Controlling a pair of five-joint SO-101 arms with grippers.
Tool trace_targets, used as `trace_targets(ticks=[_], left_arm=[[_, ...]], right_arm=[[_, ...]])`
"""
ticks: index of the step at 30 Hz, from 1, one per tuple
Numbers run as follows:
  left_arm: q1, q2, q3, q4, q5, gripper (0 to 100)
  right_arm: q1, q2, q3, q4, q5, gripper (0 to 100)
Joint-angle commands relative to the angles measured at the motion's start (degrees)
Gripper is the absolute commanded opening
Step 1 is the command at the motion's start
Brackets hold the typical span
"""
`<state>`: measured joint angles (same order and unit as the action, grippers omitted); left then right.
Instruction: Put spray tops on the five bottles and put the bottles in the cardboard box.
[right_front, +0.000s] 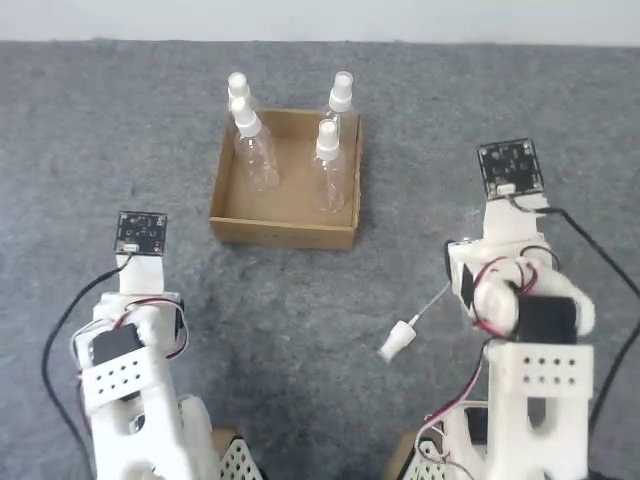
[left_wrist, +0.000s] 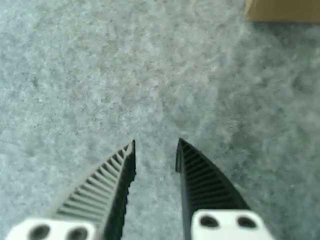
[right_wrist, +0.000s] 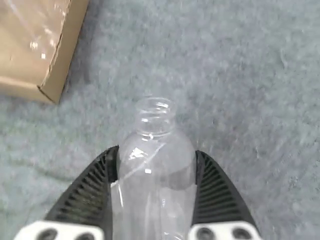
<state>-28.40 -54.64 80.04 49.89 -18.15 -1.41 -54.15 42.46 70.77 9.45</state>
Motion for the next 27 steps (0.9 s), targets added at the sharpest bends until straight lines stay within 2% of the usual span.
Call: trace_targets(ticks=[1,7,12,17,21,27], left_arm=[[-0.1,-1.8,-0.5,-1.1,0.1,12],[-0.2,-1.8,-0.4,-1.1,0.1,12],[-0.3,-1.8,-0.4,-1.1,-2.5,12],[0.4,-1.8,-1.4,-1.3,-4.5,12],[4.2,-1.8,-4.4,-1.1,-4.3,13],[15.6,-1.8,-7.5,-0.4,-4.2,20]], right_arm=[[0.7,-7.3,5.8,-8.1,-1.0,1.7],[0.9,-15.8,17.2,-15.6,-1.0,1.7],[5.3,-25.6,24.3,-19.1,-5.4,1.7],[9.7,-33.8,29.5,-21.3,-5.7,1.7],[10.8,-38.2,31.7,-21.3,-5.8,1.7],[13.7,-43.1,34.4,-21.4,-5.8,1.7]])
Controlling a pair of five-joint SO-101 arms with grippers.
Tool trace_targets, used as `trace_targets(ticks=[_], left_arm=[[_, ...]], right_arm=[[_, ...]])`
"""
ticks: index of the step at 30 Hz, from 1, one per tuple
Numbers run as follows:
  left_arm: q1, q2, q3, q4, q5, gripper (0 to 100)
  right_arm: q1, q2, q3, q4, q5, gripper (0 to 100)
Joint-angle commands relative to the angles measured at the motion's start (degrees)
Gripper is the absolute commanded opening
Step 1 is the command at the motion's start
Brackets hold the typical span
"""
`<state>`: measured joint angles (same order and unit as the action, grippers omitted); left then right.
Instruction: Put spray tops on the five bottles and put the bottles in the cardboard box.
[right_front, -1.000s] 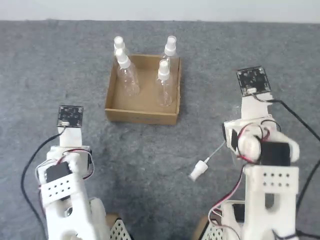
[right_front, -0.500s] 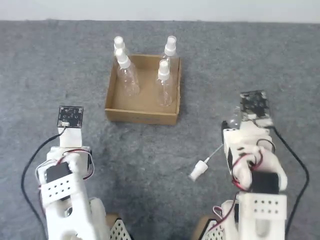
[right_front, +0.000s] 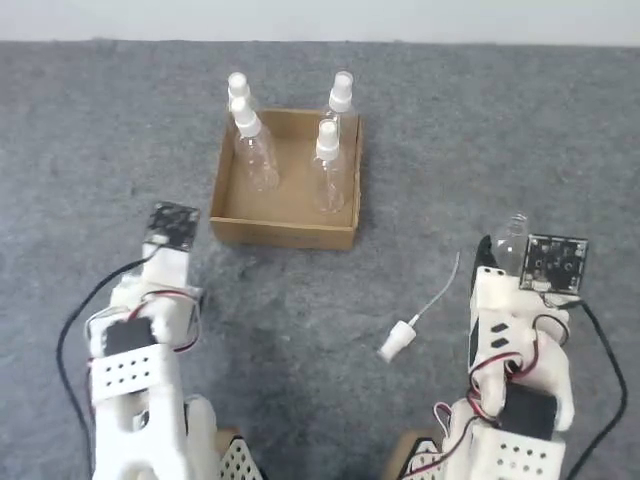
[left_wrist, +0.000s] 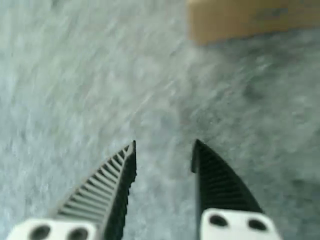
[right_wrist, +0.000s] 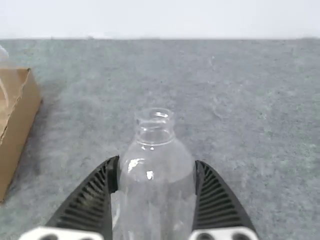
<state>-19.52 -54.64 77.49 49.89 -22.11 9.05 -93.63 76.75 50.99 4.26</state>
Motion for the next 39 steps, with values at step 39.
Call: trace_targets(ticks=[39], left_arm=[[60.9,25.4,-26.0,2.5,18.5,24]], right_arm=[[14.6,-9.3,5.6,-8.5,-3.5,1.7]])
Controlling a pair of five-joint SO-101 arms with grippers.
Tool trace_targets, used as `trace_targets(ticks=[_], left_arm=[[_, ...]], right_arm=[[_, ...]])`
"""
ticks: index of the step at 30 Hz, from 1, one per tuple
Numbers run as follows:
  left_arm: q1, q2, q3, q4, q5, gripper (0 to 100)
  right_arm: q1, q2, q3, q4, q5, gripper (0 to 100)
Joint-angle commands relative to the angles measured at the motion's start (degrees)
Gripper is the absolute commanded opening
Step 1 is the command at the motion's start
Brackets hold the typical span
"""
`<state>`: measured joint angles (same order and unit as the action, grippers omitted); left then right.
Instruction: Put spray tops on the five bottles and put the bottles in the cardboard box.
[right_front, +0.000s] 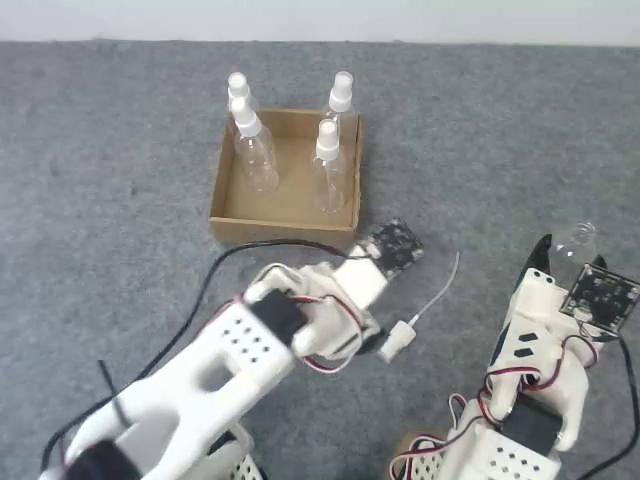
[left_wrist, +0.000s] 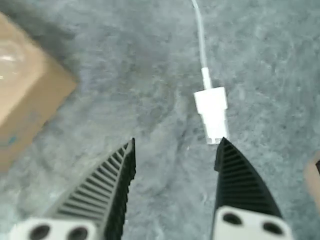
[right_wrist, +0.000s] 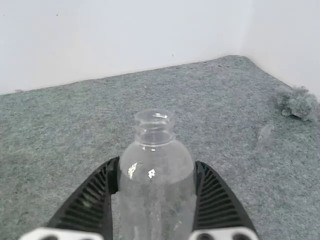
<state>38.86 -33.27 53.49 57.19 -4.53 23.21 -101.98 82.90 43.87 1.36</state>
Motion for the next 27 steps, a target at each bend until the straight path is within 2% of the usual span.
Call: trace_targets(ticks=[1,6,18,21,27], left_arm=[[3.3,5.3,-2.0,-5.8,1.2,24],[7.1,11.2,-3.3,-9.7,4.5,24],[8.0,30.9,-16.4,-9.4,5.6,24],[8.0,34.6,-20.6,-6.3,5.6,23],[8.1,41.6,-27.7,-1.7,5.6,8]], right_arm=[[0.5,-0.9,-0.5,-1.4,-0.6,1.7],[0.4,-0.9,-0.5,-1.4,-0.6,1.7],[0.4,-0.9,-0.5,-1.4,-0.5,1.9],[0.4,-0.9,-0.5,-1.4,-0.5,1.9],[0.4,-0.9,-0.5,-1.4,-0.5,1.9]])
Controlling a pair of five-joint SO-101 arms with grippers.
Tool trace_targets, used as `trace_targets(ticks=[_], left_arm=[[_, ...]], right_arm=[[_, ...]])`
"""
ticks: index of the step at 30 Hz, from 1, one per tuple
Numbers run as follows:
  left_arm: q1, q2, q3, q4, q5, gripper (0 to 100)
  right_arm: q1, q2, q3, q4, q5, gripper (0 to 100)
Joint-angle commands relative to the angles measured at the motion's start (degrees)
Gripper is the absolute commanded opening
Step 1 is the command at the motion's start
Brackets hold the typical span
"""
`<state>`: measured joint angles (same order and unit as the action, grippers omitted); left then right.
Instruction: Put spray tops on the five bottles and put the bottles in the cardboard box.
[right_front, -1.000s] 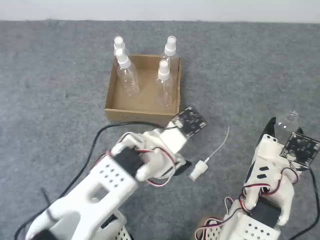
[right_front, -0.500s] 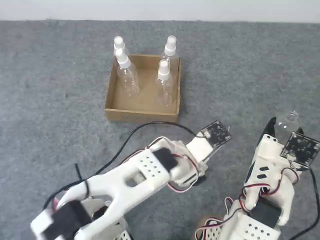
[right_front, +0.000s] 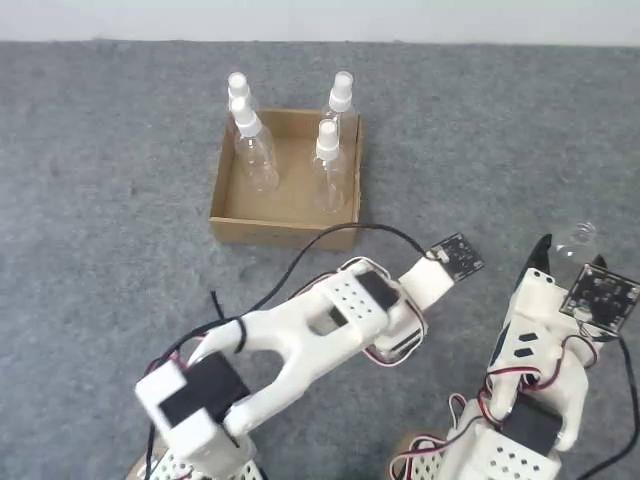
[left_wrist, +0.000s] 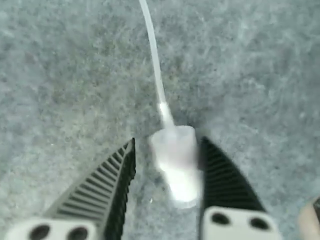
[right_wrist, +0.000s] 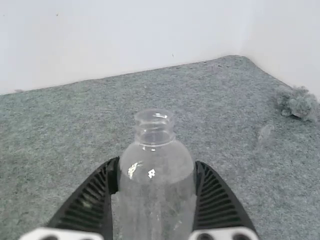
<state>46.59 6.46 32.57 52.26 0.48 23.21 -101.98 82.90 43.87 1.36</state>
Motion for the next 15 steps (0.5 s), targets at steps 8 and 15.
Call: trace_targets(ticks=[8,15], left_arm=[[0.4,2.6,-9.3,6.3,0.6,1],[0.0,-8.4,-4.1,6.2,0.6,1]], right_arm=[[0.4,-0.9,-0.5,-1.3,-0.4,1.9],[0.4,-0.9,-0.5,-1.2,-0.4,1.9]])
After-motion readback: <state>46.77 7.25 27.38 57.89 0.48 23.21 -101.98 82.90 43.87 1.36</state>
